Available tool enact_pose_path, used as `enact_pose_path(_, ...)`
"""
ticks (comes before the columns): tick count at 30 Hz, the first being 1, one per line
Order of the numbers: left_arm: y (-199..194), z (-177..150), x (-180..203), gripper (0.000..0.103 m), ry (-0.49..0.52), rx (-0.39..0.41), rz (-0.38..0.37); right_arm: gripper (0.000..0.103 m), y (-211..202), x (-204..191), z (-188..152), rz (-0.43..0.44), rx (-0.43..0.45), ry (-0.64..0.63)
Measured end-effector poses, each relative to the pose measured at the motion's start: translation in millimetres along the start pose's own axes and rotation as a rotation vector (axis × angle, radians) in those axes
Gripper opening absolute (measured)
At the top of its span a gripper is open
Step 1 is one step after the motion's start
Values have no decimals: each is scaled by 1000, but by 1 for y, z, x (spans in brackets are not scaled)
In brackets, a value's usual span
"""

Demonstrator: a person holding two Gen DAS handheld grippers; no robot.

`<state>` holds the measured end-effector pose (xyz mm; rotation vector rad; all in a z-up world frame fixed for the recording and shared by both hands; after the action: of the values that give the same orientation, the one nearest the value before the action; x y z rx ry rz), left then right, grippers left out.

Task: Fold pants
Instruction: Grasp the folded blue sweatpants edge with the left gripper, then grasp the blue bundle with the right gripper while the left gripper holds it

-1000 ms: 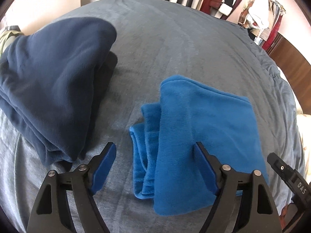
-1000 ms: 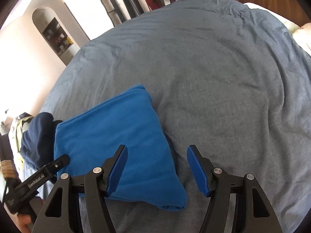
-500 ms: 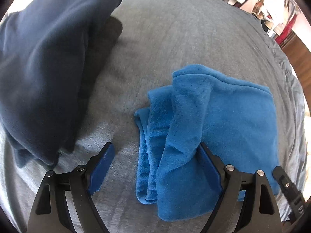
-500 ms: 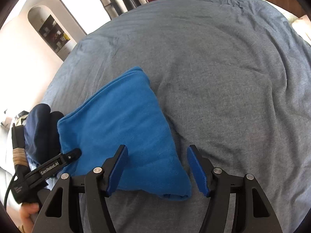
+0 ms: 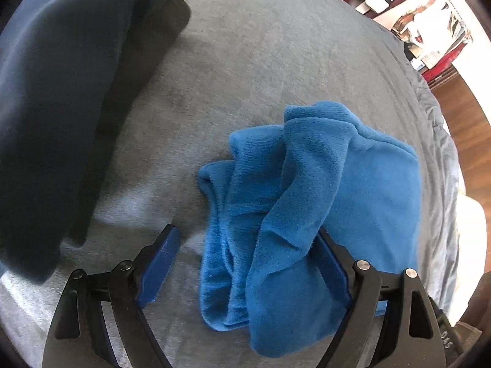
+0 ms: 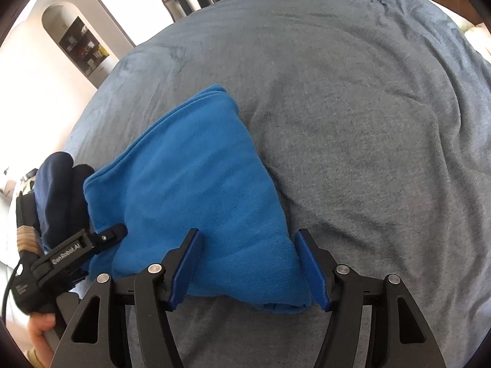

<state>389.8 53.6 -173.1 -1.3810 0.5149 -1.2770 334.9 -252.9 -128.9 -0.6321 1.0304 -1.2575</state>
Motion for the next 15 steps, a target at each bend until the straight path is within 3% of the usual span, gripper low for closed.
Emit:
enact_pose_path(1, 0, 0, 2, 77, 4, -6, -16, 64, 2, 0, 0, -1, -1, 4)
enact_pose_path(2, 0, 0, 4, 63, 6, -17, -45, 64, 3, 1, 0, 1, -2, 10)
enact_pose_path(4, -3, 1, 9, 56, 8, -32, -66, 64, 7, 3, -1, 14, -4, 29)
enact_pose_path(8, -10, 1, 13, 43, 32, -37, -71, 60, 15, 11, 0, 55, -22, 73)
enact_pose_path(13, -23, 2, 23, 35, 92, -36, -80, 34, 12, 9, 0, 78, -26, 83)
enact_pose_path(15, -32, 4, 23, 33, 104, -36, -104, 31, 3, 6, 2, 71, -11, 88)
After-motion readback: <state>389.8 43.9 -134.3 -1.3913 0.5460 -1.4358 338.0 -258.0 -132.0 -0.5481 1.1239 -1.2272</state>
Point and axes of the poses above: each gripper's, at about its wrist camera, not at the fingertips, and y roughly the way its jaws point, x to its right, z to its top, the point moved 1 cm from there along y, roughly the way its jaws point, and after that the axes turned 5 degrees about -y, right-handed, at the moved point
